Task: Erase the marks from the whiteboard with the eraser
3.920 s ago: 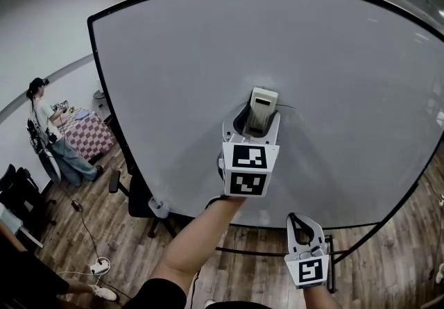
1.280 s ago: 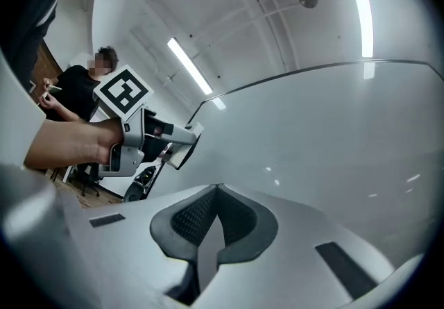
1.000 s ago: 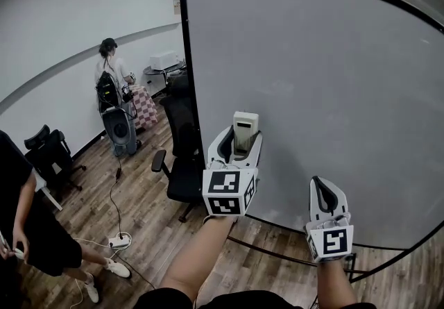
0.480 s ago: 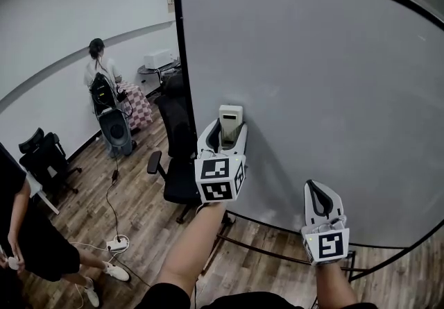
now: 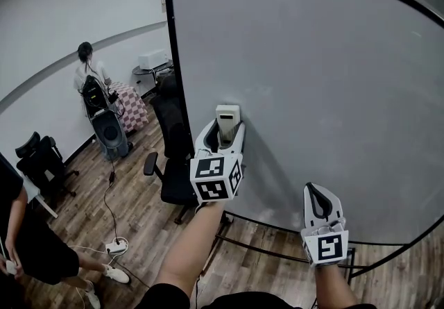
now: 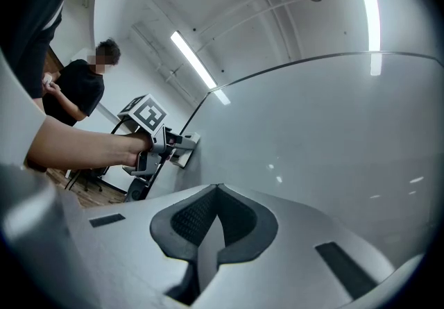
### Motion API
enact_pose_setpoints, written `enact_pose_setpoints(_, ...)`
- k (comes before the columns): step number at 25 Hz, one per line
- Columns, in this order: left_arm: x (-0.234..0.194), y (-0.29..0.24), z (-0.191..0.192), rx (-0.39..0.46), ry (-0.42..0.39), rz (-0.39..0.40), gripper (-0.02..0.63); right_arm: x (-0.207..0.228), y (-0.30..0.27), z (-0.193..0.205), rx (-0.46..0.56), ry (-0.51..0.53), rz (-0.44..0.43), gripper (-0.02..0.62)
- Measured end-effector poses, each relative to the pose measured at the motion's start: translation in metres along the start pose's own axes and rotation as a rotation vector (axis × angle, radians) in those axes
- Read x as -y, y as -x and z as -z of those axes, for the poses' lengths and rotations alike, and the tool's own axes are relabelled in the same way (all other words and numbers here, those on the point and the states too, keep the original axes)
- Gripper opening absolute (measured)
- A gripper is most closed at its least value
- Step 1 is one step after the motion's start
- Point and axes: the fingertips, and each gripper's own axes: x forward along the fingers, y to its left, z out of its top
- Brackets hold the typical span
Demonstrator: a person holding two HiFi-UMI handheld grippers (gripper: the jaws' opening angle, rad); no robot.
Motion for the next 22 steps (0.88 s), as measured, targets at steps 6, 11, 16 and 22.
enact_pose_setpoints(6, 0.011, -0.003, 0.000, -0.013, -0.007, 0.019, 0.264, -0.001, 0.003, -0.001, 0.001, 0.004, -0.011, 0.018)
enact_pose_setpoints(11, 0.028, -0.003, -0.006, -0.009, -0.025, 0.038, 0.264, 0.002, 0.009, -0.002, 0.007, 0.008, -0.009, 0.018)
enact_pose_setpoints(16, 0.042, -0.008, -0.006, -0.006, -0.032, 0.057, 0.262, 0.006, 0.013, 0.005, -0.014, 0.007, 0.001, 0.018)
enact_pose_setpoints(22, 0.060, -0.011, -0.008, -0.003, -0.034, 0.088, 0.262, 0.012, 0.019, 0.006, -0.010, 0.000, 0.007, 0.018)
